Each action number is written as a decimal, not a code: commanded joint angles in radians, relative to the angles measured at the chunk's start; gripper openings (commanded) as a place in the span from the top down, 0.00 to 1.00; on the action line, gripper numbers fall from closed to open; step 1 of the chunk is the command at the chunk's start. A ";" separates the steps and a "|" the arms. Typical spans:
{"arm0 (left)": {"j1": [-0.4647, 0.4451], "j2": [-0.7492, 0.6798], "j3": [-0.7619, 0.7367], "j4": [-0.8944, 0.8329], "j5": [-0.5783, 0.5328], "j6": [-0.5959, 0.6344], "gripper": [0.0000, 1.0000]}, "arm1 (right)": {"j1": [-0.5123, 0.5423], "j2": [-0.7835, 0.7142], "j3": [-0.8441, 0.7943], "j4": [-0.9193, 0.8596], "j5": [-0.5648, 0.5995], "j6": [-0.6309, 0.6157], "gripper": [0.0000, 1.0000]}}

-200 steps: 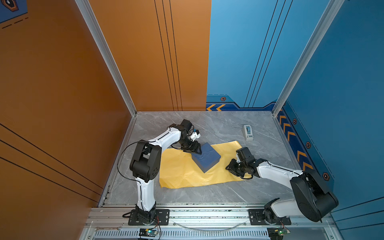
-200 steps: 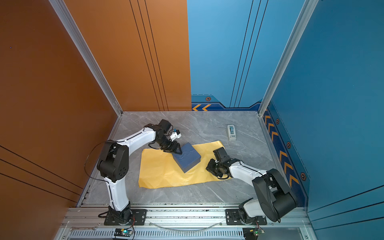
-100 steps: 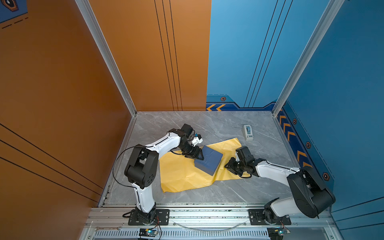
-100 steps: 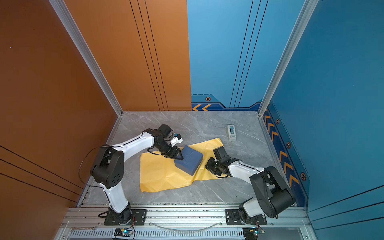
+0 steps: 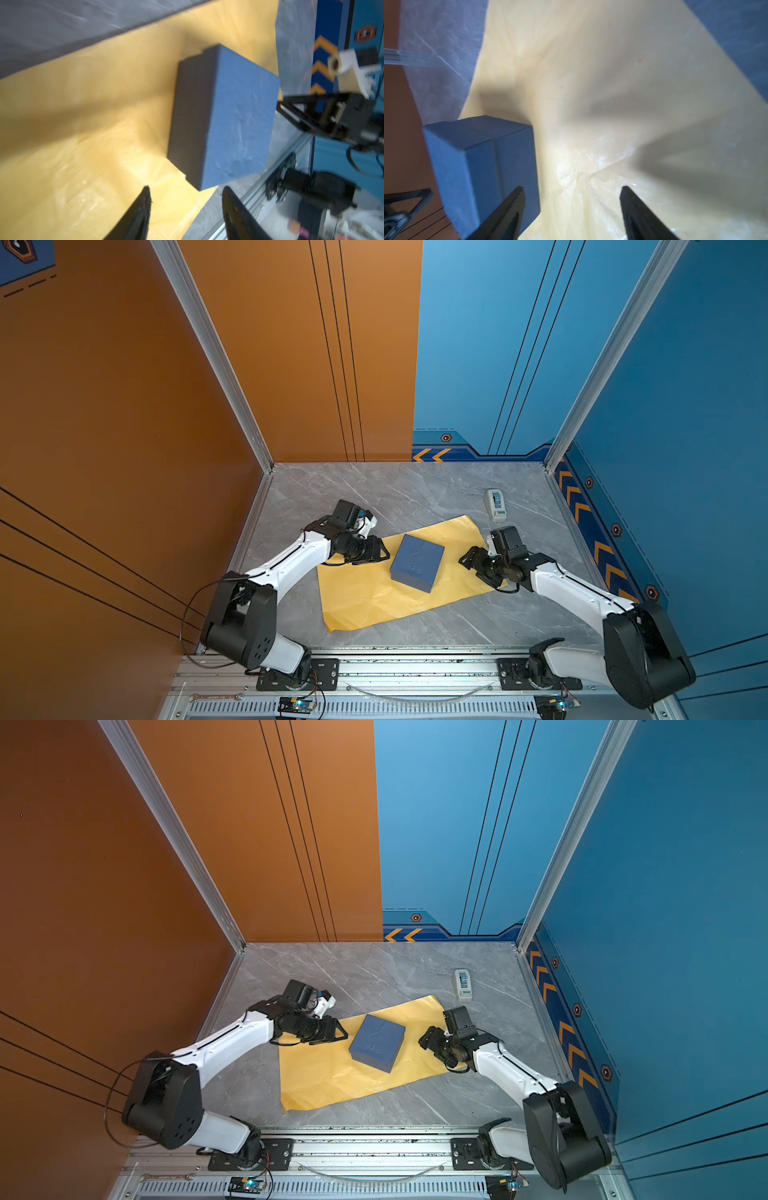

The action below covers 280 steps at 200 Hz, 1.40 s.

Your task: Wrap the gift box in paper

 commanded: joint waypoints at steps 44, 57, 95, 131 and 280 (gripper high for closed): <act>0.113 0.011 -0.161 0.116 -0.234 -0.138 0.50 | 0.043 0.123 0.196 -0.099 -0.139 -0.190 0.21; 0.130 0.037 -0.163 0.125 -0.249 -0.129 0.50 | 0.057 0.182 0.234 -0.094 -0.148 -0.205 0.22; 0.147 0.109 -0.144 0.131 -0.286 -0.101 0.50 | 0.082 0.300 0.317 -0.081 -0.176 -0.240 0.26; 0.162 0.183 -0.114 0.133 -0.312 -0.075 0.51 | 0.100 0.371 0.356 -0.072 -0.192 -0.255 0.32; 0.178 0.303 0.031 0.083 -0.379 0.038 0.50 | 0.061 0.431 0.410 0.027 -0.218 -0.272 0.29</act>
